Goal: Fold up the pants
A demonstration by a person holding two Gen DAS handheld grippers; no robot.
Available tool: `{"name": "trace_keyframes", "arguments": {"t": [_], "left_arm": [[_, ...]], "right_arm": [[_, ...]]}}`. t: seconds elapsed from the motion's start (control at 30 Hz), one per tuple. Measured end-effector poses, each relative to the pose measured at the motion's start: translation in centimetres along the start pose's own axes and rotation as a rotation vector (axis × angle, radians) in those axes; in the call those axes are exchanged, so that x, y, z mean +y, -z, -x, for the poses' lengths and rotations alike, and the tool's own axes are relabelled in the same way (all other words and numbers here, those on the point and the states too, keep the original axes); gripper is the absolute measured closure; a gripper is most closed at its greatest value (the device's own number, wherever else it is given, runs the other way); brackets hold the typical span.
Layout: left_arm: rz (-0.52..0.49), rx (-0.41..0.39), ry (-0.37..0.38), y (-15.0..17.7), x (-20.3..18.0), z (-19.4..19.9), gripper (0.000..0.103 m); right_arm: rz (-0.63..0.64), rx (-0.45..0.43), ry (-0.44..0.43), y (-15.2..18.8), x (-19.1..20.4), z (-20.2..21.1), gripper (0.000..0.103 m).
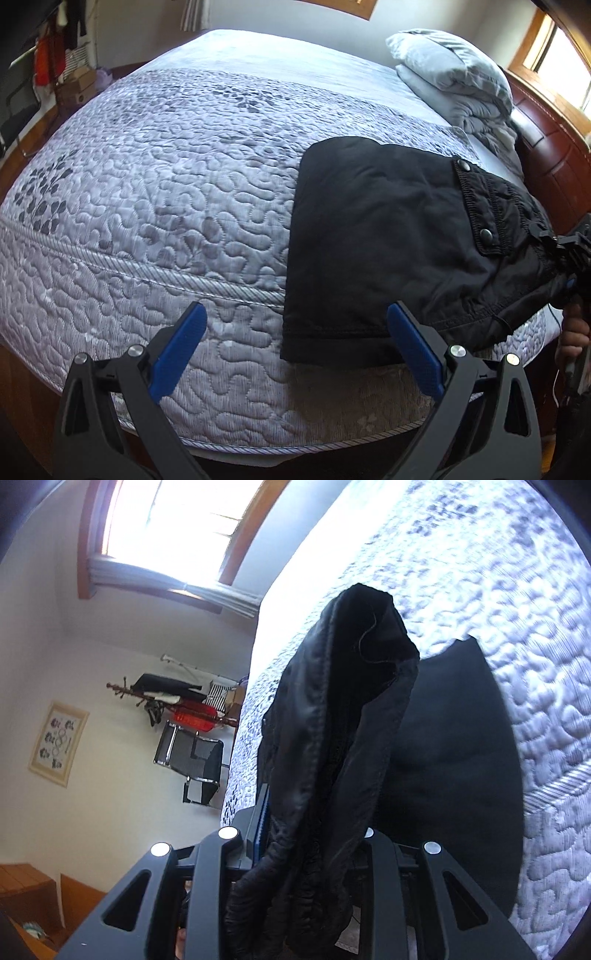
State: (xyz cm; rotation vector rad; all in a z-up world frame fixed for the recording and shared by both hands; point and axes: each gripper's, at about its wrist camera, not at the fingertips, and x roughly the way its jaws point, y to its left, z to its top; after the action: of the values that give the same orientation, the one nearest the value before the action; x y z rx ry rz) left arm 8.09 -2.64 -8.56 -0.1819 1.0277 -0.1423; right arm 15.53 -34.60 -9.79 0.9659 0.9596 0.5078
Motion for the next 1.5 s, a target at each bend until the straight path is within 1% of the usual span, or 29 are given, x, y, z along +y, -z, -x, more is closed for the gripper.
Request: {"name": "trace_keyframes", "arguments": {"t": [0.17,0.27,0.33,0.37,0.43,0.5,0.53,0.6,0.63,0.93,1.0,1.1,1.17,1.33,1.43,1.5], "left_arm": [[-0.01,0.022,0.006,0.2,-0.9,-0.4,0.005],[-0.019,0.031,0.015,0.4,-1.5,-0.6,0.005],[-0.035,0.033,0.011,0.5,-1.8,-0.6,0.005],[-0.044,0.034,0.008,0.5,-2.0,-0.6,0.005],[-0.059,0.036,0.003,0.5,-2.3,-0.6,0.005],[-0.068,0.034,0.0,0.5,-2.4,-0.5,0.005],[-0.068,0.032,-0.001,0.5,-2.5,-0.5,0.005],[-0.064,0.033,0.002,0.5,-2.5,-0.6,0.005],[-0.06,0.034,0.005,0.5,-2.5,-0.6,0.005],[-0.06,0.041,0.018,0.6,-3.0,-0.8,0.005],[-0.068,0.044,0.018,0.6,-3.3,-0.8,0.005],[-0.085,0.04,0.016,0.7,-3.7,-0.6,0.005],[-0.093,0.039,0.014,0.7,-3.8,-0.5,0.005],[-0.094,0.039,0.013,0.7,-3.9,-0.4,0.005],[-0.09,0.041,0.018,0.7,-3.9,-0.4,0.005],[-0.092,0.041,0.018,0.7,-4.0,-0.3,0.005]], "right_arm": [[-0.031,0.01,0.029,-0.4,-2.9,-1.1,0.077],[-0.083,0.015,0.024,-0.6,-5.1,-2.0,0.077],[-0.108,0.021,-0.004,-0.6,-6.0,-2.4,0.075],[-0.12,0.022,-0.021,-0.5,-6.3,-2.6,0.072],[-0.116,0.02,-0.032,-0.4,-6.4,-2.4,0.069],[-0.106,0.013,-0.031,-0.2,-6.1,-2.0,0.058],[-0.107,0.01,-0.033,-0.1,-6.0,-1.8,0.055],[-0.115,0.006,-0.04,0.0,-6.2,-0.8,0.04],[-0.115,0.003,-0.04,0.0,-6.8,0.1,0.039],[-0.095,0.004,0.01,2.9,-7.7,2.2,0.041],[-0.099,-0.002,0.019,3.2,-7.8,2.3,0.055],[-0.086,-0.006,0.039,3.3,-7.9,2.6,0.063],[-0.064,-0.008,0.048,3.3,-7.2,2.8,0.065],[0.005,-0.024,0.053,3.3,-3.7,3.3,0.066],[0.013,-0.02,0.064,3.3,-3.2,3.5,0.066],[-0.004,-0.017,0.072,3.4,-3.7,3.3,0.066]]}}
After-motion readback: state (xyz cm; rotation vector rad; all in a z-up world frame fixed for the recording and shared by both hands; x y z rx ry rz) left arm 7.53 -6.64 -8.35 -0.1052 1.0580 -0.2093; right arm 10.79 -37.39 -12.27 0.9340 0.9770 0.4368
